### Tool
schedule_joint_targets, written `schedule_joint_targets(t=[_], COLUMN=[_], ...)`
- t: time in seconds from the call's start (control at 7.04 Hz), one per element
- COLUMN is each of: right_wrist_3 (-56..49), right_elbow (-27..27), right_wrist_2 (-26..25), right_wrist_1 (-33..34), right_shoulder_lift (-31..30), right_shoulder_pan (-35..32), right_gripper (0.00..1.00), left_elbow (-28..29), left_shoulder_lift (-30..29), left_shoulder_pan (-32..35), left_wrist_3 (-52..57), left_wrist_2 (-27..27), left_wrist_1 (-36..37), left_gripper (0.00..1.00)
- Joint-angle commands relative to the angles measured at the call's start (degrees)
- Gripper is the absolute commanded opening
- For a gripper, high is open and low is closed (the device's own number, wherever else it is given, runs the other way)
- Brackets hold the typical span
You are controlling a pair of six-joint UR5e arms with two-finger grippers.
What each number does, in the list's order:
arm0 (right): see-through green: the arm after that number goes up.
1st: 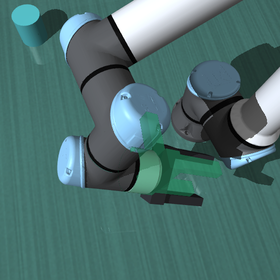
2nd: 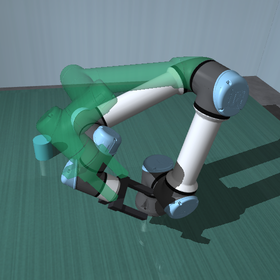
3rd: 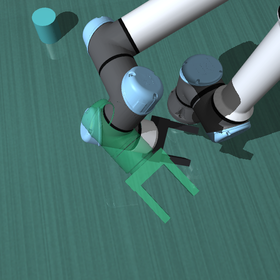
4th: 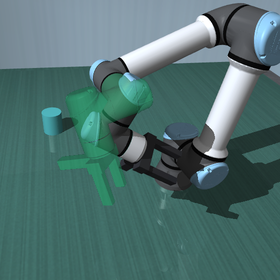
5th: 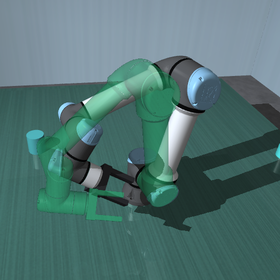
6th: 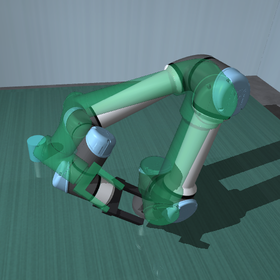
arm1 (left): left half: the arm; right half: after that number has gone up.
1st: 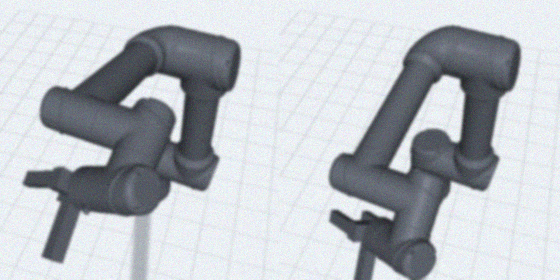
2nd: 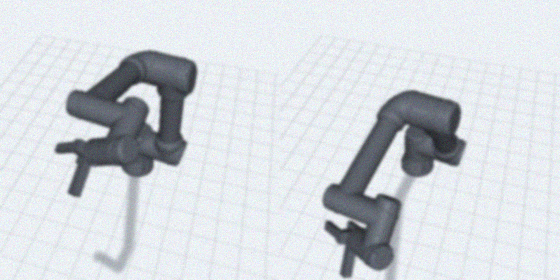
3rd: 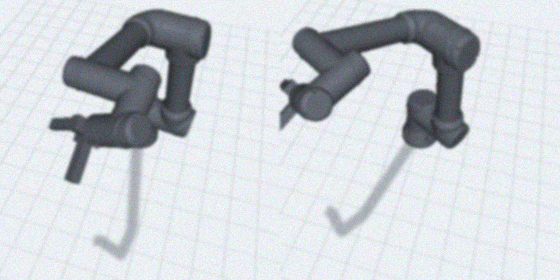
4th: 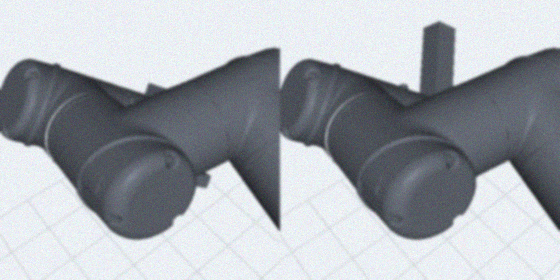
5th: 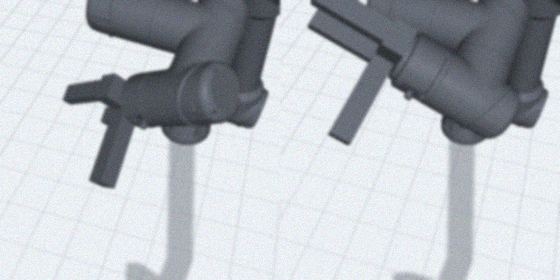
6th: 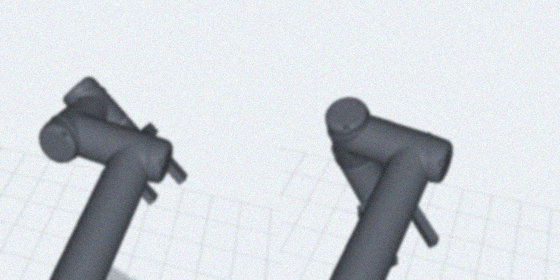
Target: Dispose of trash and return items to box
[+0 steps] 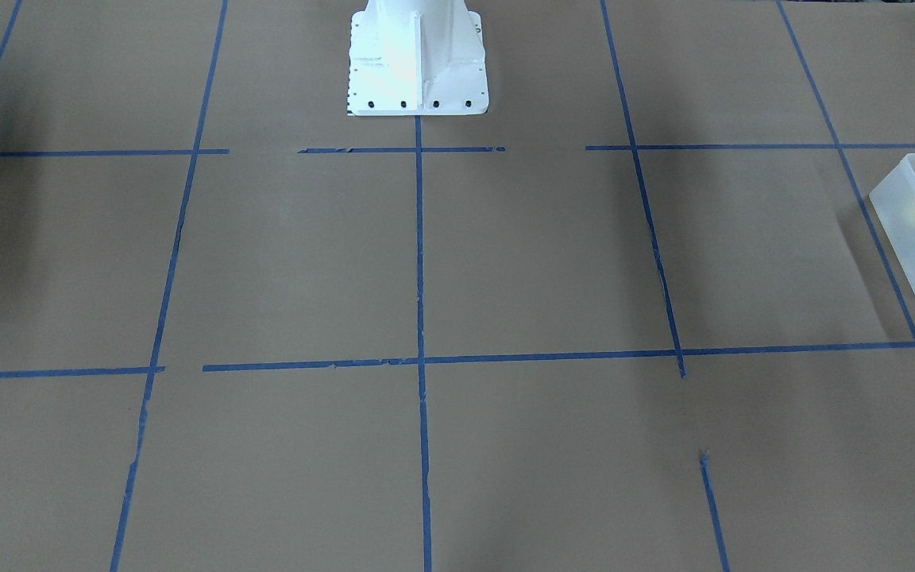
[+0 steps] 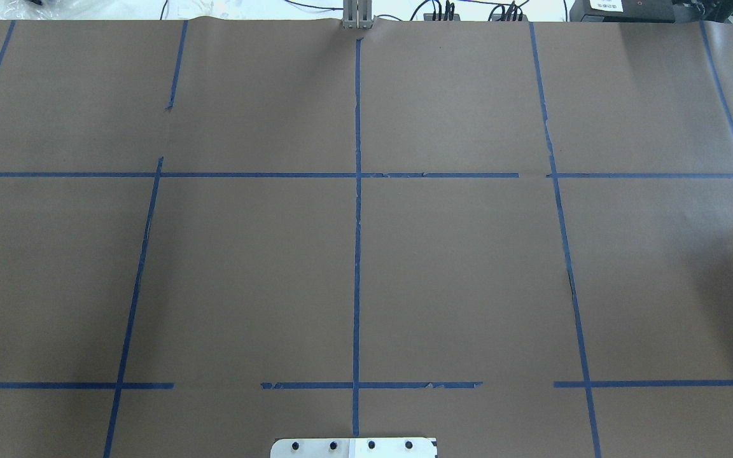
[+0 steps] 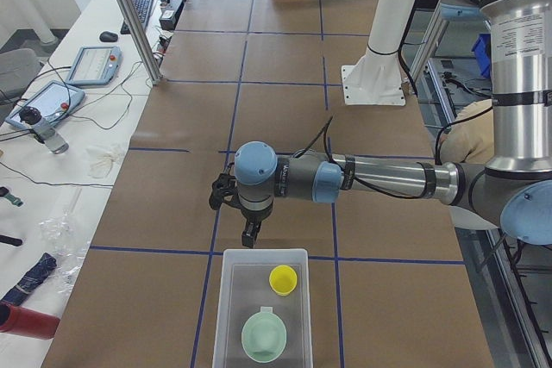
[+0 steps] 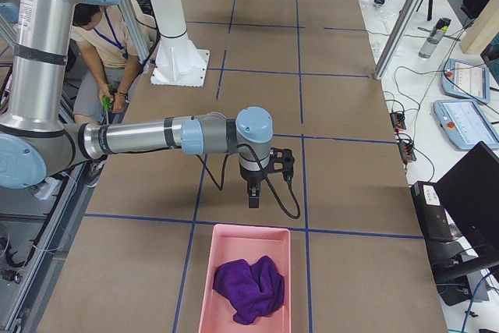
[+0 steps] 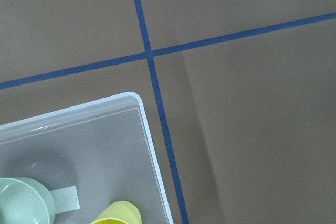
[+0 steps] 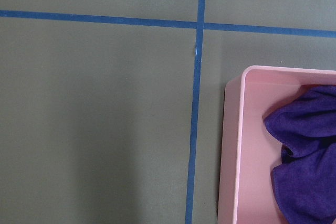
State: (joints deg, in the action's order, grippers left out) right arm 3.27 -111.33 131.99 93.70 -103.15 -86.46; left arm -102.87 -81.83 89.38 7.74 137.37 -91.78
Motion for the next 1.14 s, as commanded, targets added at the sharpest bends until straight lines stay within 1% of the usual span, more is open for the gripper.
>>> schedule_joint_targets(t=[0.0,0.43,0.99], right_wrist_3=[0.1,0.5,0.4], right_elbow=[-1.3,-0.1,0.9], right_wrist_2=[0.4,0.3,0.5], right_wrist_1=[0.0,0.0,0.0], right_shoulder_lift=[-2.3,-2.1,-1.8], right_shoulder_pan=[-0.5,-0.5,-0.5], right_gripper=[1.0,1.0,1.0], left_elbow=[0.5,-0.7,0.2], left_shoulder_lift=[-0.4,0.3,-0.6], left_shoulder_pan=[0.0,0.2,0.1], left_wrist_3=[0.0,0.0,0.0], left_wrist_2=[0.0,0.4,0.2], left_wrist_1=[-0.1,0.0,-0.1], left_gripper=[1.0,1.0,1.0])
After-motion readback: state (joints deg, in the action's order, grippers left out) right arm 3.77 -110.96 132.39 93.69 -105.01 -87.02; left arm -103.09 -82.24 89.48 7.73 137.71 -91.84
